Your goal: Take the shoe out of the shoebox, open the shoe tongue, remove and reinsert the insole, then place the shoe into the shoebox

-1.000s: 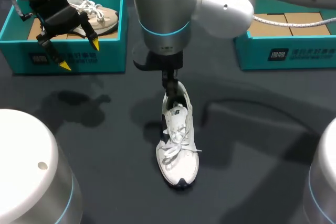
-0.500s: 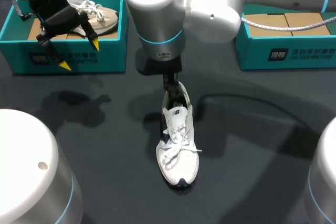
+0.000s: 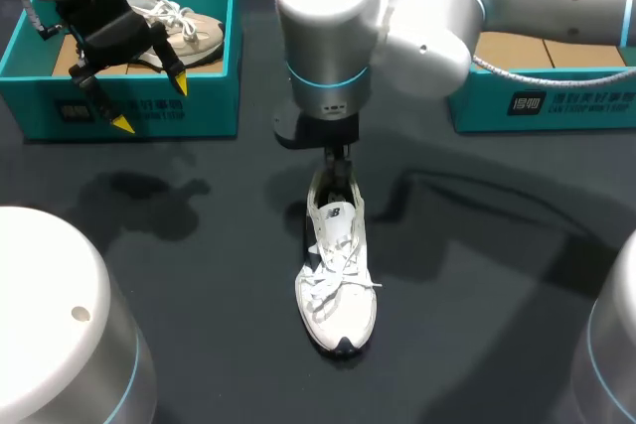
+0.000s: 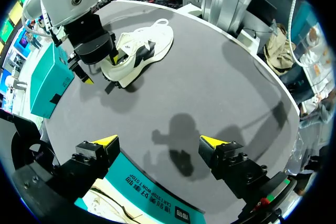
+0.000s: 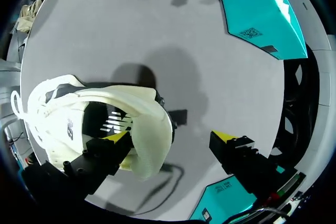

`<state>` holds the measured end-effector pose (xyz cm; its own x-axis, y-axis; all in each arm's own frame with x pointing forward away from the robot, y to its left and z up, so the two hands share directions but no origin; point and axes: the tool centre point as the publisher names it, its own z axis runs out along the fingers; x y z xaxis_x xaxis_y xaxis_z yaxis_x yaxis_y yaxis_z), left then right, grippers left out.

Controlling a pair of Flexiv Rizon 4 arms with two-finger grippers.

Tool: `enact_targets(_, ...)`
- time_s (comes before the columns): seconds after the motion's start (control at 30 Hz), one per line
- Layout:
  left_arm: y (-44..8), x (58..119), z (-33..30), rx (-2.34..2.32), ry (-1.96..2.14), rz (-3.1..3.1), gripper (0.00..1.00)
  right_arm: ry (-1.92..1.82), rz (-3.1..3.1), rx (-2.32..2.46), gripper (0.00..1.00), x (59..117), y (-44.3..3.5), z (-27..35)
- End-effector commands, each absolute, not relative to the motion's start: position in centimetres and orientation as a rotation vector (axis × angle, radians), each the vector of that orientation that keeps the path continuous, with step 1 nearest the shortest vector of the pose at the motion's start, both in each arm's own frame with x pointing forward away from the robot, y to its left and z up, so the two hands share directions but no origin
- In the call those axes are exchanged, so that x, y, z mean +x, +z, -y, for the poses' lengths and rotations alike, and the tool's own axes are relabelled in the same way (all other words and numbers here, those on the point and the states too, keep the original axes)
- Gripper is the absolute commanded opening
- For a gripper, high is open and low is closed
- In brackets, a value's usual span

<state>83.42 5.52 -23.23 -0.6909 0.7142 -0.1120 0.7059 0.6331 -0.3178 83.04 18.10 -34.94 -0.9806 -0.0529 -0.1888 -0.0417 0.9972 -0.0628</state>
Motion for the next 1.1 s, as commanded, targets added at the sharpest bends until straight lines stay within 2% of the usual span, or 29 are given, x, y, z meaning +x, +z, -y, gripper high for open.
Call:
enact_targets(0.03, -23.3, 83.4, -5.6, -1.226, 0.528, 2.818, 1.00, -0.045, -2.964, -0.084, 1.00, 83.5, -36.0, -17.9)
enact_targets(0.47, -23.3, 83.4, -5.6, -1.226, 0.528, 2.818, 1.00, -0.014, -3.014, -0.097, 1.00, 83.5, -36.8, -18.9)
enact_targets(0.53, -23.3, 83.4, -5.6, -1.226, 0.528, 2.818, 1.00, -0.012, -3.026, -0.087, 0.95, 83.5, -36.9, -19.0)
enact_targets(0.67, -23.3, 83.4, -5.6, -1.226, 0.528, 2.818, 1.00, -0.018, -3.052, -0.063, 0.76, 83.6, -37.1, -19.1)
enact_targets(0.7, -23.3, 83.4, -5.6, -1.226, 0.528, 2.818, 1.00, -0.025, -3.059, -0.058, 0.56, 83.7, -37.2, -19.2)
enact_targets(0.77, -23.3, 83.4, -5.6, -1.226, 0.528, 2.818, 1.00, -0.028, -3.069, -0.054, 0.38, 83.7, -37.4, -19.3)
enact_targets(0.83, -23.3, 83.4, -5.6, -1.226, 0.528, 2.818, 1.00, -0.035, -3.077, -0.048, 0.00, 83.7, -37.4, -19.5)
enact_targets(1.1, -23.3, 83.4, -5.6, -1.226, 0.528, 2.818, 1.00, -0.055, -3.087, -0.004, 0.00, 83.0, -36.3, -19.5)
